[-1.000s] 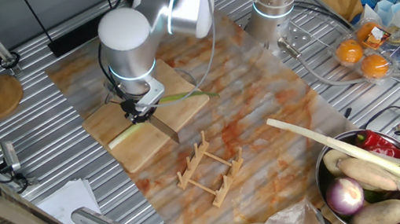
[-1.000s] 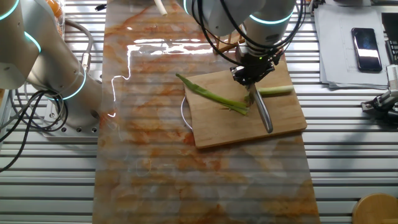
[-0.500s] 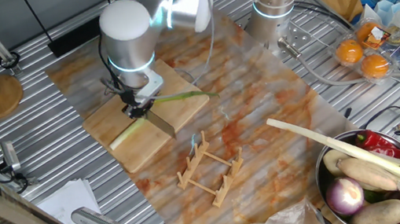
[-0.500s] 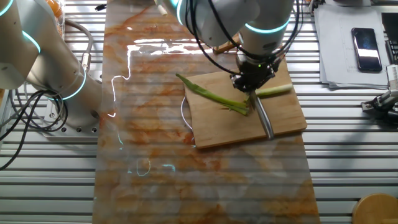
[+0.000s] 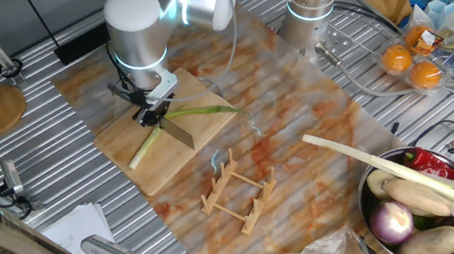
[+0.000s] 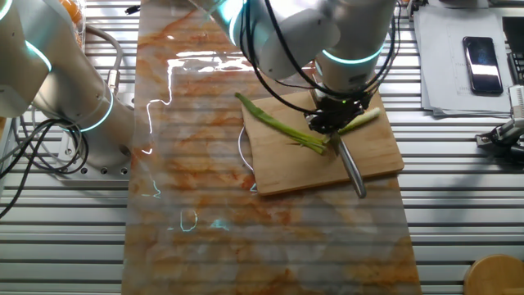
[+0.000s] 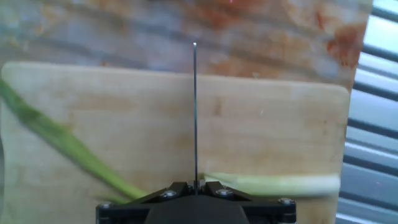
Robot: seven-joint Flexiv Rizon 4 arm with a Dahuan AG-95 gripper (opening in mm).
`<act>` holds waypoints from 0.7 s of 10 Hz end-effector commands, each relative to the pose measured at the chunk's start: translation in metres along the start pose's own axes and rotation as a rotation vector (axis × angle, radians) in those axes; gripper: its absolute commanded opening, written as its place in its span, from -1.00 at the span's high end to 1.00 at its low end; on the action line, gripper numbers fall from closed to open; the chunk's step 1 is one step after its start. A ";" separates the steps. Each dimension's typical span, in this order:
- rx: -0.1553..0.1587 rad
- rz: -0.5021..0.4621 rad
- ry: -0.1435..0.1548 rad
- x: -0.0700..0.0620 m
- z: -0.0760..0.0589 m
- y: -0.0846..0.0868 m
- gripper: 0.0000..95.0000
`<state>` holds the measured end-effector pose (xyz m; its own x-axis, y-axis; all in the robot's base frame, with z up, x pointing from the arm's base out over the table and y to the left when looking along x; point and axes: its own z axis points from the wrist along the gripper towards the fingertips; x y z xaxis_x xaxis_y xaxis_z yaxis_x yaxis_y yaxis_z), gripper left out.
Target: Chop the scallions
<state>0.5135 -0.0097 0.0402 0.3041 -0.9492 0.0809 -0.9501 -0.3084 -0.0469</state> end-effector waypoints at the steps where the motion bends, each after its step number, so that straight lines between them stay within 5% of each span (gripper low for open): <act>1: -0.005 0.021 -0.032 -0.002 0.003 -0.002 1.00; 7: -0.025 0.022 -0.039 -0.021 0.000 -0.010 1.00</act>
<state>0.5145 0.0155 0.0419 0.2913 -0.9561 0.0321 -0.9558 -0.2923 -0.0311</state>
